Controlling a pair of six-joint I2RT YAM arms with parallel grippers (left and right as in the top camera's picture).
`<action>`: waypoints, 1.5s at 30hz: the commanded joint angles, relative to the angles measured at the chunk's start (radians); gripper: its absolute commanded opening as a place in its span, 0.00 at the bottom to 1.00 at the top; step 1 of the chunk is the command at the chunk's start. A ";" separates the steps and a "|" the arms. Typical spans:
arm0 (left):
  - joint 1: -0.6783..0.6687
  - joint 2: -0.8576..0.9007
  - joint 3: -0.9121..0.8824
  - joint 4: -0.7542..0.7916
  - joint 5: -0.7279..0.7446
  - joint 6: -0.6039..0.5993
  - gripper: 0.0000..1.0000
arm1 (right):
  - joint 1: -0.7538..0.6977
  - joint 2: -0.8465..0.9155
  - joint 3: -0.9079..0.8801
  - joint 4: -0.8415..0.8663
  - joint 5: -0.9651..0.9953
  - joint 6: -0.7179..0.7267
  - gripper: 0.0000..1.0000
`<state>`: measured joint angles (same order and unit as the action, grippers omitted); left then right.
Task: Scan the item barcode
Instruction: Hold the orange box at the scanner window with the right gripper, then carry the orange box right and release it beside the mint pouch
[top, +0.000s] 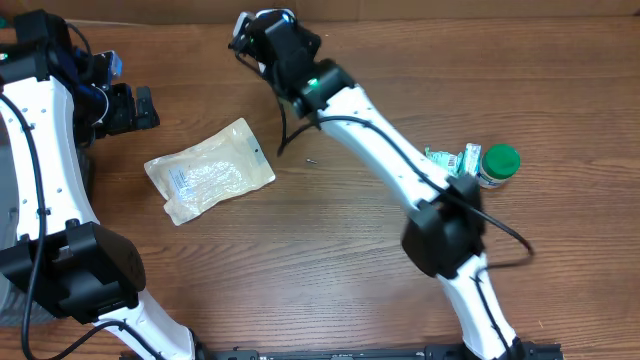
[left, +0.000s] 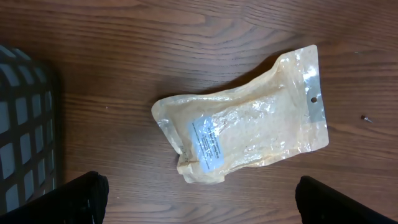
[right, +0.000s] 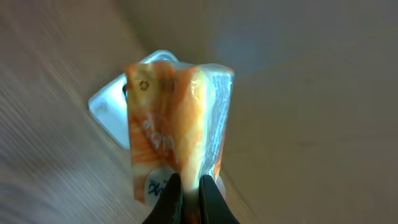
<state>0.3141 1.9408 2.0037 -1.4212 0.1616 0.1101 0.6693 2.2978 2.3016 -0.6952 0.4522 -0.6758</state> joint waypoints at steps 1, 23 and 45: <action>-0.008 -0.013 0.018 0.001 0.011 -0.006 0.99 | -0.003 -0.206 0.009 -0.168 -0.154 0.460 0.04; -0.008 -0.013 0.018 0.001 0.011 -0.006 1.00 | -0.330 -0.322 -0.362 -0.796 -0.305 1.118 0.04; -0.008 -0.013 0.019 0.001 0.011 -0.006 1.00 | -0.547 -0.277 -0.614 -0.651 -0.338 1.087 0.09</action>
<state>0.3138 1.9396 2.0045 -1.4212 0.1619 0.1101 0.1188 1.9846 1.6859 -1.3537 0.1158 0.4217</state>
